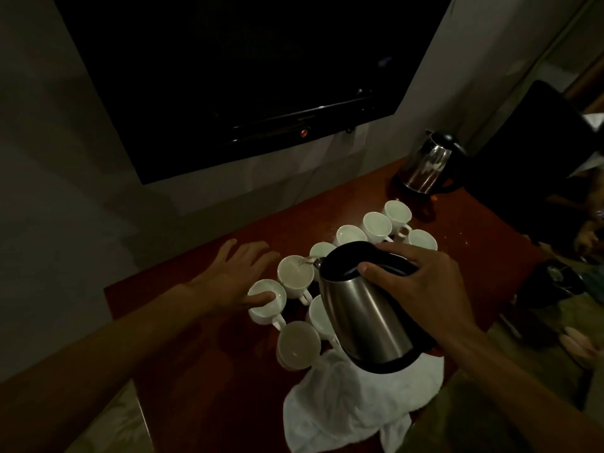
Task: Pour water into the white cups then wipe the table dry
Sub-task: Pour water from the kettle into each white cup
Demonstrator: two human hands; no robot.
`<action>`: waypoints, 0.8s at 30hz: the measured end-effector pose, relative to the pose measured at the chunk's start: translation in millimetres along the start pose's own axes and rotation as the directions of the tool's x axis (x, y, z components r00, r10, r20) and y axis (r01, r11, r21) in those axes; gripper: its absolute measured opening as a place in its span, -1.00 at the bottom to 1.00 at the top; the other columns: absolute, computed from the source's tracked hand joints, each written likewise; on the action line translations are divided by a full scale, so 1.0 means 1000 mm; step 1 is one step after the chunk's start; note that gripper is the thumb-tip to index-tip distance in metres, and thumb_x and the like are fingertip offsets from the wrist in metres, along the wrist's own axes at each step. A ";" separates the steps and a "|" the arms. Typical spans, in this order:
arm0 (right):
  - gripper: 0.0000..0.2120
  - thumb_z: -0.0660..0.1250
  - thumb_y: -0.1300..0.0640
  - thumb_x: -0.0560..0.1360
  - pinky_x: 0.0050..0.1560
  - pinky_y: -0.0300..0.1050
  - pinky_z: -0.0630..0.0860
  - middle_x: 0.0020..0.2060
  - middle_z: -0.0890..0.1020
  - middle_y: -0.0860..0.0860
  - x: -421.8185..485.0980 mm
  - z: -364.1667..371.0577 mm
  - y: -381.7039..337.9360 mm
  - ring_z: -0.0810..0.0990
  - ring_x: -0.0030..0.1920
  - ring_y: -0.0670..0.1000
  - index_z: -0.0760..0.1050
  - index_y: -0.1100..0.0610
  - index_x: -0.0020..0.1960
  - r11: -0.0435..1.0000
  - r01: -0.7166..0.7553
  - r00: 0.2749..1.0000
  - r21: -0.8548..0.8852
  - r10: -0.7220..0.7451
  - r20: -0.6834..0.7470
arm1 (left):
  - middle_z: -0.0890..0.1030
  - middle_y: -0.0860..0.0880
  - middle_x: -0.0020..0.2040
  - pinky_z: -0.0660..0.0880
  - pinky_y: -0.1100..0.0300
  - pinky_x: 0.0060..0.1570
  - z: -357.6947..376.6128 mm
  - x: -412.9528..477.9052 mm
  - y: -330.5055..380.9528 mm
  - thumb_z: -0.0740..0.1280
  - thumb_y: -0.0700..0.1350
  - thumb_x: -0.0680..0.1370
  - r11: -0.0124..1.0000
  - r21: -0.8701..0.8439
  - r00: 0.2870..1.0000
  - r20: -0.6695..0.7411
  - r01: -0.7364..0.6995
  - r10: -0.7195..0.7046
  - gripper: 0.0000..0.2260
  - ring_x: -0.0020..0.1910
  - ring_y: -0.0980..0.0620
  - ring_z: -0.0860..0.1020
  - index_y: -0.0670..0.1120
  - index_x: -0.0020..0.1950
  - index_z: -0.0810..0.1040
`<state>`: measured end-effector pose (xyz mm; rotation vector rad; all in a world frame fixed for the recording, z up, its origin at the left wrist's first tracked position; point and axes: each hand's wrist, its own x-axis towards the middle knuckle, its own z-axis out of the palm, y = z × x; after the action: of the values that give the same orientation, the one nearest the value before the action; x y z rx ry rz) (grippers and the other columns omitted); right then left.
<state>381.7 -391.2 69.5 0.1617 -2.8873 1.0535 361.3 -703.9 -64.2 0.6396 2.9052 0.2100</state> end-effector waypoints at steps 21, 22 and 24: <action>-0.43 0.35 -0.36 0.30 -0.04 -0.02 0.64 0.03 0.70 -0.07 0.015 0.006 0.005 0.62 -0.11 -0.13 0.60 -0.12 0.23 0.986 0.016 0.995 -0.164 0.000 0.102 | 0.06 -0.05 0.59 -0.17 -0.17 0.52 0.010 0.012 -0.016 0.02 0.45 0.53 1.000 -0.027 1.000 0.021 0.006 -0.006 -0.23 0.58 -0.02 -0.01 0.07 0.61 -0.03; -0.44 0.35 -0.35 0.31 -0.03 -0.02 0.64 0.00 0.69 -0.11 0.016 0.006 0.004 0.61 -0.11 -0.15 0.59 -0.12 0.23 0.985 0.017 0.994 -0.170 0.003 0.114 | 0.06 -0.05 0.59 -0.15 -0.17 0.52 0.011 0.013 -0.016 0.01 0.46 0.52 1.000 -0.027 1.000 0.024 0.007 -0.006 -0.23 0.58 -0.02 0.00 0.07 0.61 -0.03; -0.56 0.38 -0.31 0.33 -0.06 -0.07 0.63 -0.13 0.60 -0.30 0.016 0.008 0.003 0.58 -0.16 -0.24 0.57 -0.21 0.17 0.986 0.027 0.992 -0.165 -0.006 0.129 | 0.06 -0.04 0.60 -0.14 -0.17 0.51 0.013 0.013 -0.017 0.00 0.47 0.51 1.000 -0.025 0.999 0.041 0.013 -0.012 -0.22 0.57 -0.03 0.02 0.08 0.61 -0.03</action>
<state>364.8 -395.3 62.6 0.2532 -3.0657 0.8233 344.8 -712.0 -81.8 0.6142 2.8619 0.2287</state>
